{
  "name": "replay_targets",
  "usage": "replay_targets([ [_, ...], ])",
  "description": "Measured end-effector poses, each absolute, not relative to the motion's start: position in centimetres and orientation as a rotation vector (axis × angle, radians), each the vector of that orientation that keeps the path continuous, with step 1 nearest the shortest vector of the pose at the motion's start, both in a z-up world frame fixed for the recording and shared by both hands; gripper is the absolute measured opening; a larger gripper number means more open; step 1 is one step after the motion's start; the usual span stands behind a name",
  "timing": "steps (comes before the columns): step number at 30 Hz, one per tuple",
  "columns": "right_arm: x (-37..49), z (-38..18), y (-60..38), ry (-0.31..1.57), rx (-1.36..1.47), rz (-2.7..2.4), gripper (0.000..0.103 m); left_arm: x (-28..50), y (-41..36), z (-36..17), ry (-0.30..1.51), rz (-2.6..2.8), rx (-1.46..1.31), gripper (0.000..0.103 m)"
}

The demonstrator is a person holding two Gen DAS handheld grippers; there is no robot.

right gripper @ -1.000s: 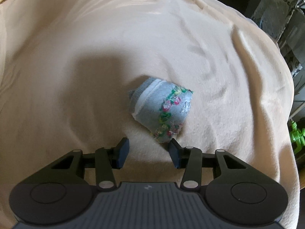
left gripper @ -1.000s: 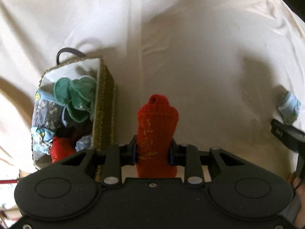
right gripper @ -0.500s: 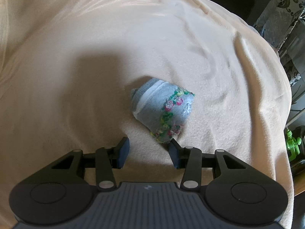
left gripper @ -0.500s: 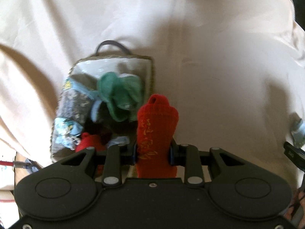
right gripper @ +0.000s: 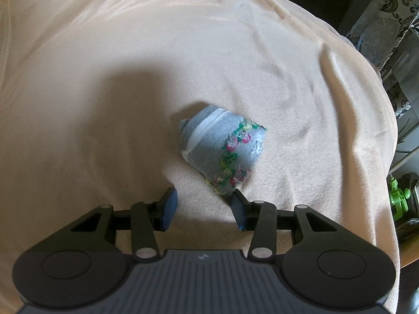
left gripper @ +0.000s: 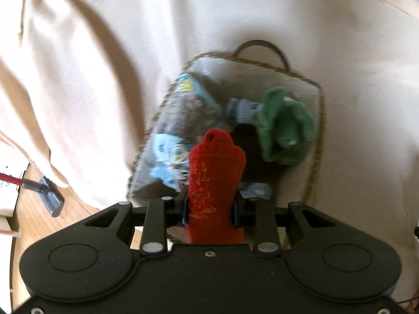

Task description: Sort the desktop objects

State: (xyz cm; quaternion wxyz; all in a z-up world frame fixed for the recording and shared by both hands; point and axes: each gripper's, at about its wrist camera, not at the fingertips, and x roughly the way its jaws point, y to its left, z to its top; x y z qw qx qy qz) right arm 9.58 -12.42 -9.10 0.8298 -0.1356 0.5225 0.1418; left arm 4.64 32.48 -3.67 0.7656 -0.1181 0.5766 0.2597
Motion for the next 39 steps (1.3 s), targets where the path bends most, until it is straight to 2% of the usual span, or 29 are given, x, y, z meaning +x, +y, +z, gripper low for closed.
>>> replay_targets([
  [8, 10.0, -8.7, -12.5, 1.155, -0.25, 0.281, 0.046, 3.3, 35.9, -5.6, 1.271, 0.573, -0.371, 0.03],
  [10, 10.0, -8.4, -12.2, 1.174, -0.245, 0.289, 0.037, 3.7, 36.7, -5.4, 1.263, 0.561, -0.39, 0.031],
  [11, 10.0, -8.1, -12.1, 1.186, -0.221, 0.303, 0.023, 4.1, 37.1, -5.2, 1.254, 0.559, -0.393, 0.031],
  [12, 9.9, -7.7, -12.1, 1.198, -0.181, 0.327, 0.017, 4.5, 37.4, -4.9, 1.244, 0.557, -0.391, 0.032],
  [15, 8.7, -6.0, -11.1, 1.196, -0.081, 0.422, 0.014, 5.7, 37.6, -4.3, 1.22, 0.554, -0.388, 0.035],
  [19, 7.1, -3.0, -8.6, 1.085, -0.101, 0.563, 0.011, 6.7, 37.3, -4.3, 1.21, 0.554, -0.373, 0.034],
  [22, 8.1, -1.5, -9.2, 1.082, -0.013, 0.603, 0.006, 6.9, 36.8, -4.5, 1.213, 0.538, -0.361, 0.034],
  [25, 9.1, 0.1, -10.4, 1.062, 0.054, 0.603, 0.006, 6.9, 36.6, -4.2, 1.205, 0.537, -0.353, 0.033],
  [26, 9.3, 0.5, -10.7, 1.051, 0.049, 0.594, 0.007, 6.8, 36.7, -4.2, 1.202, 0.533, -0.359, 0.033],
  [28, 10.7, 0.6, -11.6, 1.038, 0.026, 0.526, 0.028, 6.7, 36.9, -3.9, 1.193, 0.53, -0.365, 0.033],
  [29, 11.4, 0.3, -12.7, 1.036, 0.034, 0.489, 0.05, 6.5, 37.0, -3.6, 1.186, 0.532, -0.362, 0.033],
  [30, 12.0, 0.1, -13.7, 1.047, 0.046, 0.444, 0.063, 6.3, 37.1, -3.4, 1.178, 0.539, -0.356, 0.033],
  [32, 13.3, -1.1, -15.5, 1.097, 0.069, 0.358, 0.068, 6.0, 37.2, -3.1, 1.171, 0.551, -0.349, 0.033],
  [39, 16.4, -5.3, -16.3, 1.239, 0.156, 0.296, 0.069, 6.4, 36.8, -2.9, 1.186, 0.544, -0.324, 0.033],
])
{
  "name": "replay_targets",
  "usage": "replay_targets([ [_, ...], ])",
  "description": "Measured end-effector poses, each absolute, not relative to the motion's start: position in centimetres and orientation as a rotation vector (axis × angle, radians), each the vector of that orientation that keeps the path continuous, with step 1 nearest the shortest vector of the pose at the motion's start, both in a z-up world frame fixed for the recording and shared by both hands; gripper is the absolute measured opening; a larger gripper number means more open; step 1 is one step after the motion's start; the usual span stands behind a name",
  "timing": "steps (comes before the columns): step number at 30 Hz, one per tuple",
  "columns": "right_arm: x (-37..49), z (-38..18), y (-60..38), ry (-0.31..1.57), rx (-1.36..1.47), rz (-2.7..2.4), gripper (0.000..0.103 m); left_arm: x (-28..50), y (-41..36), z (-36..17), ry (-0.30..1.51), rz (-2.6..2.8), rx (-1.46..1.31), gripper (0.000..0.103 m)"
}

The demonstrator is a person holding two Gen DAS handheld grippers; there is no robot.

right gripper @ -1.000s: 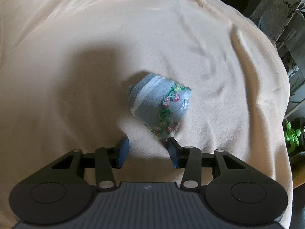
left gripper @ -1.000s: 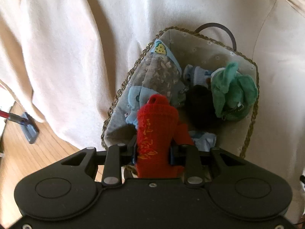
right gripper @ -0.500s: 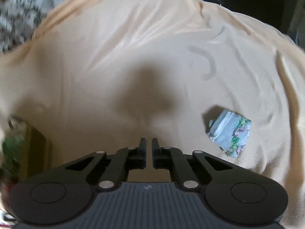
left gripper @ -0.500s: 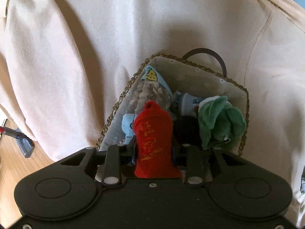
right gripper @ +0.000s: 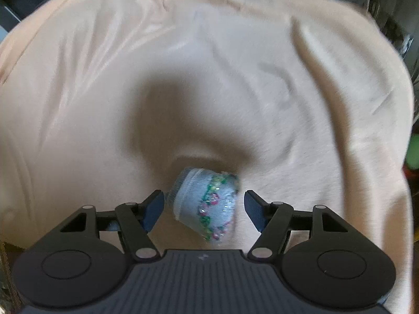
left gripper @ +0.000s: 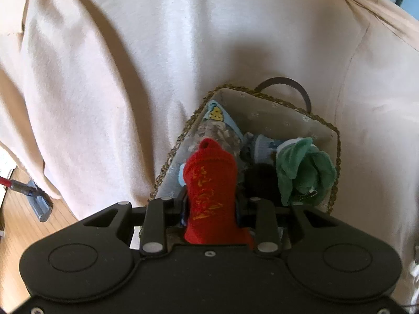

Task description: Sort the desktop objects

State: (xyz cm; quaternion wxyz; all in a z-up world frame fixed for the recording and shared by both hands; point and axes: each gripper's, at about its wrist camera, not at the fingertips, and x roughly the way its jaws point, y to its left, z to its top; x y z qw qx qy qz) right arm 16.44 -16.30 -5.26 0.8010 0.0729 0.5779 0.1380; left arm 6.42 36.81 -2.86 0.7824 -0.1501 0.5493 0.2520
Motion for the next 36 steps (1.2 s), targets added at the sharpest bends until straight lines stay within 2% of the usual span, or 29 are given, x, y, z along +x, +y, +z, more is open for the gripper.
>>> replay_targets([
  [2, 16.8, -6.0, -15.2, 1.24, 0.104, 0.278, 0.069, 6.7, 36.6, -2.5, 1.186, 0.53, -0.326, 0.033],
  [3, 16.5, -6.1, -14.3, 1.222, 0.057, 0.258, 0.061, 6.8, 36.5, -2.3, 1.186, 0.521, -0.326, 0.033],
  [6, 16.0, -5.8, -13.2, 1.191, -0.02, 0.283, 0.049, 7.3, 36.6, -1.3, 1.167, 0.512, -0.316, 0.033],
  [13, 11.5, -1.6, -10.2, 1.159, 0.056, 0.508, 0.048, 9.3, 36.8, -0.1, 1.148, 0.508, -0.282, 0.033],
  [22, 2.6, 6.2, -3.9, 1.065, 0.02, 0.849, 0.049, 12.1, 34.8, -3.1, 1.233, 0.443, -0.218, 0.033],
  [29, -3.6, 9.2, 1.2, 1.042, -0.091, 1.035, 0.049, 13.7, 34.6, -4.7, 1.284, 0.409, -0.202, 0.033],
  [35, -7.2, 9.8, 5.2, 1.037, -0.172, 1.133, 0.049, 14.0, 35.3, -4.8, 1.307, 0.394, -0.198, 0.037],
  [36, -7.8, 9.9, 5.7, 1.036, -0.186, 1.145, 0.049, 13.9, 35.4, -4.7, 1.309, 0.393, -0.201, 0.045],
])
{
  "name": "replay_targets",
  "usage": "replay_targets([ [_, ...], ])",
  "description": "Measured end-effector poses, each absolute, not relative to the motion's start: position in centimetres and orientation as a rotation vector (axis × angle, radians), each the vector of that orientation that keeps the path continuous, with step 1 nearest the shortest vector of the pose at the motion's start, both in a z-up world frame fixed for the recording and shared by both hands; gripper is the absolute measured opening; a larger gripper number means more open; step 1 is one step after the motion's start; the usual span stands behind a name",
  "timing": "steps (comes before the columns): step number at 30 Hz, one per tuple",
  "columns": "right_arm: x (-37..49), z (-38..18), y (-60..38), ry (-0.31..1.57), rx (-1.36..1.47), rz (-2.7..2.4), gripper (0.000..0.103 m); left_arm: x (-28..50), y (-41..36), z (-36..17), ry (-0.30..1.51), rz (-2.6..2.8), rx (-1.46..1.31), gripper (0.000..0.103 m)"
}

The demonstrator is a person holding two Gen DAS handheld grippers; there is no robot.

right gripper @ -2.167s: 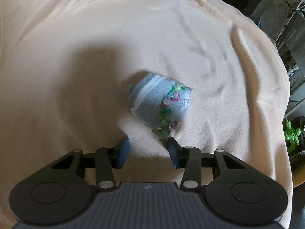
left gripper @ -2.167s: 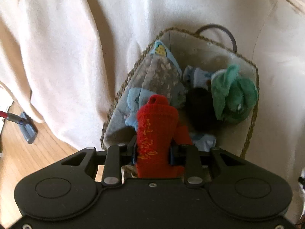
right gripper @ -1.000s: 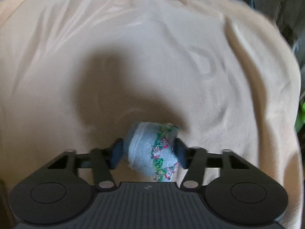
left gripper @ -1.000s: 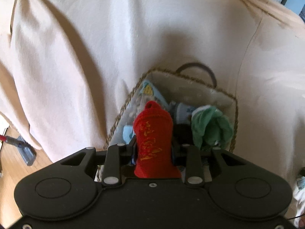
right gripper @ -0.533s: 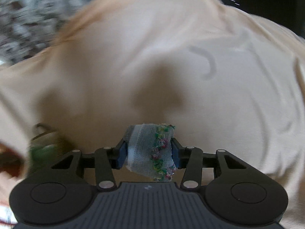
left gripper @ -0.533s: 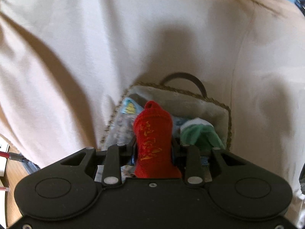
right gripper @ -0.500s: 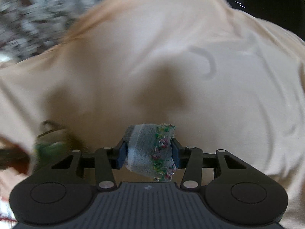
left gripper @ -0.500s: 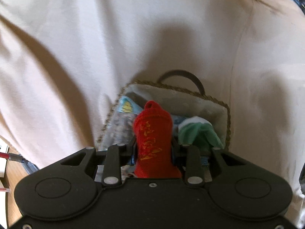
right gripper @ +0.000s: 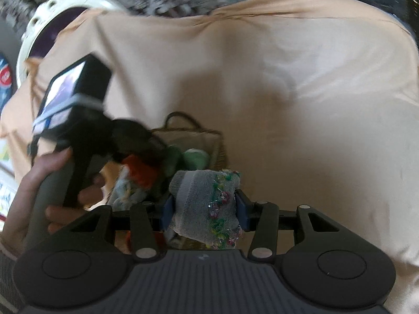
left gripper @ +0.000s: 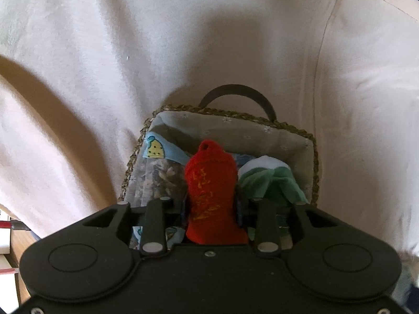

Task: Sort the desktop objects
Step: 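Open the left tool to drop the red sock into the basket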

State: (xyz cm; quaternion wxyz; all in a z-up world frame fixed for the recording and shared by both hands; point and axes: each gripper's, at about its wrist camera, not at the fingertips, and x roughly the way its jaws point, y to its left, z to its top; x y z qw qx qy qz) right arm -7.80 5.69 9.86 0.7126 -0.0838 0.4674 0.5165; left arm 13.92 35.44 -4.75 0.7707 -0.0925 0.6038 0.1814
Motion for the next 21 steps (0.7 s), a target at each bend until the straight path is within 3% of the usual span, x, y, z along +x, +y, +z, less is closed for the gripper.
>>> replay_targets([
  [1, -8.3, 9.9, 6.1, 1.037, -0.197, 1.155, 0.049, 13.9, 35.6, -4.7, 1.305, 0.392, -0.203, 0.056],
  [3, -9.1, 9.9, 6.8, 1.039, -0.214, 1.171, 0.049, 13.6, 35.6, -4.3, 1.283, 0.396, -0.193, 0.063],
  [12, -10.3, 9.7, 6.7, 1.041, -0.247, 1.187, 0.049, 13.0, 35.5, -3.7, 1.265, 0.388, -0.209, 0.067],
  [16, -10.0, 9.4, 6.2, 1.05, -0.246, 1.171, 0.049, 13.1, 35.8, -4.5, 1.302, 0.359, -0.237, 0.087],
  [21, -10.0, 9.3, 6.7, 1.058, -0.262, 1.149, 0.049, 12.4, 35.6, -4.5, 1.32, 0.351, -0.233, 0.088],
])
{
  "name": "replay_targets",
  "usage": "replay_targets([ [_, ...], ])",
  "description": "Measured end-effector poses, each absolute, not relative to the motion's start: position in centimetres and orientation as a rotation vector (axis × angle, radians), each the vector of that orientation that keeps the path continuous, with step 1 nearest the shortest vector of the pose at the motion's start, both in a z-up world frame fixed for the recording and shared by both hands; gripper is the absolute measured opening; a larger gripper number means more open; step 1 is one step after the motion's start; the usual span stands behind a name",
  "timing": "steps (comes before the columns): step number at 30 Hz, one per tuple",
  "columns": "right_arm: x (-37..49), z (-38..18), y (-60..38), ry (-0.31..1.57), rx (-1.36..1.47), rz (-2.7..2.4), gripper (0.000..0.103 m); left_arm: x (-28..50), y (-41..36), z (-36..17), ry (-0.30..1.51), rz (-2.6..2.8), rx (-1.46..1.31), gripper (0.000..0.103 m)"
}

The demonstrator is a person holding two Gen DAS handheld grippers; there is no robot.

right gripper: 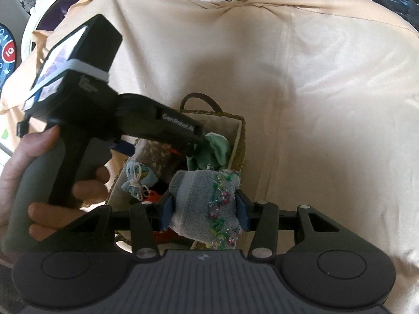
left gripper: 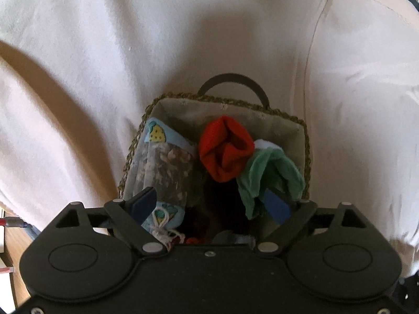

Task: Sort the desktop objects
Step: 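Open the left tool to drop the red sock into the basket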

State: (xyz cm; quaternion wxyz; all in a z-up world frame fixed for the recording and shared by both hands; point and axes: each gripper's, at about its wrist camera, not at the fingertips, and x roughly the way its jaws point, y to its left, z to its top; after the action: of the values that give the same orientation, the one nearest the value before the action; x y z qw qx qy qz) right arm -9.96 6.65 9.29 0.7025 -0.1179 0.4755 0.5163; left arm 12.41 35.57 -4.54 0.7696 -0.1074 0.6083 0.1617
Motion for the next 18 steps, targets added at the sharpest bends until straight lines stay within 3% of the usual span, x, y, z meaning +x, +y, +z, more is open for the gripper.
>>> replay_targets([
  [18, -11.1, 8.3, 8.2, 1.053, -0.346, 1.171, 0.049, 7.4, 37.7, -2.2, 1.252, 0.467, -0.261, 0.096],
])
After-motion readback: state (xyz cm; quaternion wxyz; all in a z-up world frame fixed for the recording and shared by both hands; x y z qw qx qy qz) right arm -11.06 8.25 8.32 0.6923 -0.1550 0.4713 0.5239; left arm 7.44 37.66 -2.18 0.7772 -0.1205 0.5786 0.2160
